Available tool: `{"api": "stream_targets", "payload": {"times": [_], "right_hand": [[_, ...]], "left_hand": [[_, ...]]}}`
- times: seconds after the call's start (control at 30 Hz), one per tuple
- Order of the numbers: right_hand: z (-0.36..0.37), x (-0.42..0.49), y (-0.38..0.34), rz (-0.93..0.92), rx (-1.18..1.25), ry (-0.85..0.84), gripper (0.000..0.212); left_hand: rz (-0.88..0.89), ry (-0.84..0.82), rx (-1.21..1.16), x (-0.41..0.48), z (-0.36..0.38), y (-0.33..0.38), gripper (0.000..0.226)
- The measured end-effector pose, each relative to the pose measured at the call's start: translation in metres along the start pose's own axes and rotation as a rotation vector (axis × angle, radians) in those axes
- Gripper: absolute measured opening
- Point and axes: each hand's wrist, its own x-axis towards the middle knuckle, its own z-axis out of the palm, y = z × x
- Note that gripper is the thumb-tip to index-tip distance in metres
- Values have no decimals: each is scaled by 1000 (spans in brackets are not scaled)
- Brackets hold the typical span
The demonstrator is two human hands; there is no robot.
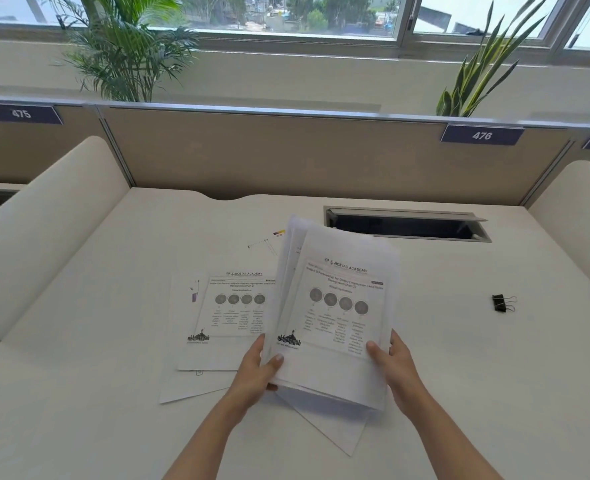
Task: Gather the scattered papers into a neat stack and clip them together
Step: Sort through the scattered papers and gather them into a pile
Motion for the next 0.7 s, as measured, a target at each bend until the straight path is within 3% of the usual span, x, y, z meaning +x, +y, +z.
{"api": "stream_targets", "payload": {"times": [0.13,0.3,0.47,0.7], "right_hand": [[2,1,-4,-92,23,41,34],[5,-2,-2,-145,48,38,32],[12,-7,-7,-210,123,-37,30],[14,-11,-19,-325,170,-17,28]], "left_hand": [[52,-4,-64,5,-1,10,41],[179,138,-163,14,2,36,42],[333,182,-301,15,12,60,21],[430,215,-334,8,20,64,18]]}}
